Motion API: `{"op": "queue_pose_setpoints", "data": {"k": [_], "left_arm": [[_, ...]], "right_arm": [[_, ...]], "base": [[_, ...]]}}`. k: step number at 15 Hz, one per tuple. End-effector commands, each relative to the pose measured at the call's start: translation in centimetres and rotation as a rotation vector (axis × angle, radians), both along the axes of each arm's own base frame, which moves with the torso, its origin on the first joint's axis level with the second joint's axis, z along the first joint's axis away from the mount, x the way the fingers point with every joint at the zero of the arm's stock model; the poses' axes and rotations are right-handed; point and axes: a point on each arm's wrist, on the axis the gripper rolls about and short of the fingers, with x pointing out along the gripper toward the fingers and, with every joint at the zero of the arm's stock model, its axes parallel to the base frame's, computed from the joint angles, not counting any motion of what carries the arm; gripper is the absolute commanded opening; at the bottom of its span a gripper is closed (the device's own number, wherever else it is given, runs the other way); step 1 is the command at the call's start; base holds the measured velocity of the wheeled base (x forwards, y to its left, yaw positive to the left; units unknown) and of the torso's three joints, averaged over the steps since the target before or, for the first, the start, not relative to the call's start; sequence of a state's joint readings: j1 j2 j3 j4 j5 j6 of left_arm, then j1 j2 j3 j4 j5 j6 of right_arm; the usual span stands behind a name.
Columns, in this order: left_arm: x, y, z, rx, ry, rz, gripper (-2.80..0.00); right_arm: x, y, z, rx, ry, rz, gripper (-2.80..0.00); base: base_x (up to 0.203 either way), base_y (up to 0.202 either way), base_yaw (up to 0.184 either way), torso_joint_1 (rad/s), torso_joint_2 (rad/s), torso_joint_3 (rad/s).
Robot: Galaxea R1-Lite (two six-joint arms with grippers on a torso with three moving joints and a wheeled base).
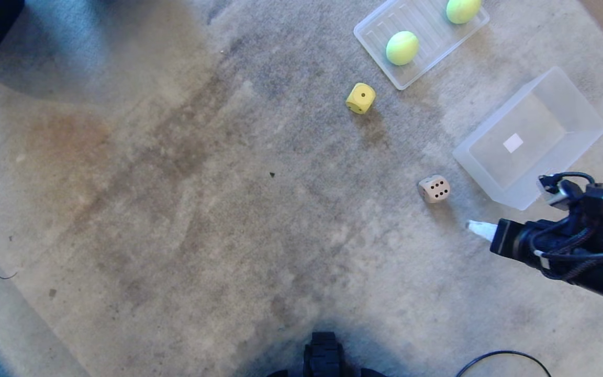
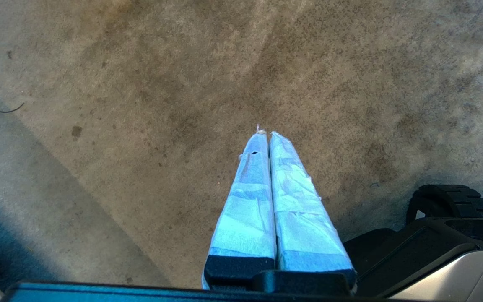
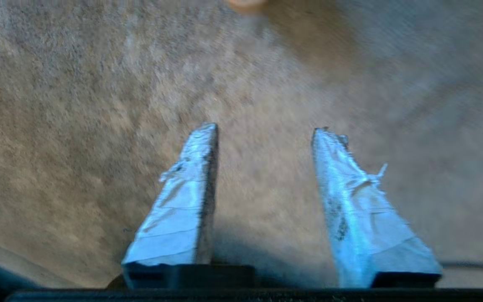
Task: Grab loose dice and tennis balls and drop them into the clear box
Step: Pick up toys out of the box
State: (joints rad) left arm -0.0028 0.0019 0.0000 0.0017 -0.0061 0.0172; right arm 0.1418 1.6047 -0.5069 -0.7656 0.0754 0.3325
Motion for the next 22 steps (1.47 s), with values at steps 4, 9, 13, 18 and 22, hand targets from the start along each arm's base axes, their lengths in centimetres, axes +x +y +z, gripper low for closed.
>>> {"op": "queue_pose_setpoints", "data": {"k": [4,9,13,18,22], "left_arm": [[0.0,0.0,0.0,0.000,-0.001,0.000,-2.80],[0.0,0.0,0.0,0.000,-0.001,0.000,-2.80],[0.0,0.0,0.0,0.000,-0.001,0.000,-2.80],[0.0,0.0,0.0,0.000,-0.001,0.000,-2.80],[0.0,0.0,0.0,0.000,-0.001,0.000,-2.80]], "right_arm": [[4.0,1.3,-3.2,-0.142,0.022,0.066,0.00],[7.0,1.0,-2.6,-0.157,-0.032,0.048,0.00],[9.3,1.3,-1.5,-0.167,-0.102,0.047,0.00],[12.2,1.8,-1.1,-0.207,-0.171,0.062,0.00],[13.1,2.0,-2.5,-0.209,-0.172,0.067,0.00]], "base": [[0.000,0.000,0.000,0.000,0.00,0.000],[0.000,0.000,0.000,0.000,0.00,0.000],[0.000,0.000,0.000,0.000,0.00,0.000],[0.000,0.000,0.000,0.000,0.00,0.000],[0.000,0.000,0.000,0.000,0.00,0.000]]}}
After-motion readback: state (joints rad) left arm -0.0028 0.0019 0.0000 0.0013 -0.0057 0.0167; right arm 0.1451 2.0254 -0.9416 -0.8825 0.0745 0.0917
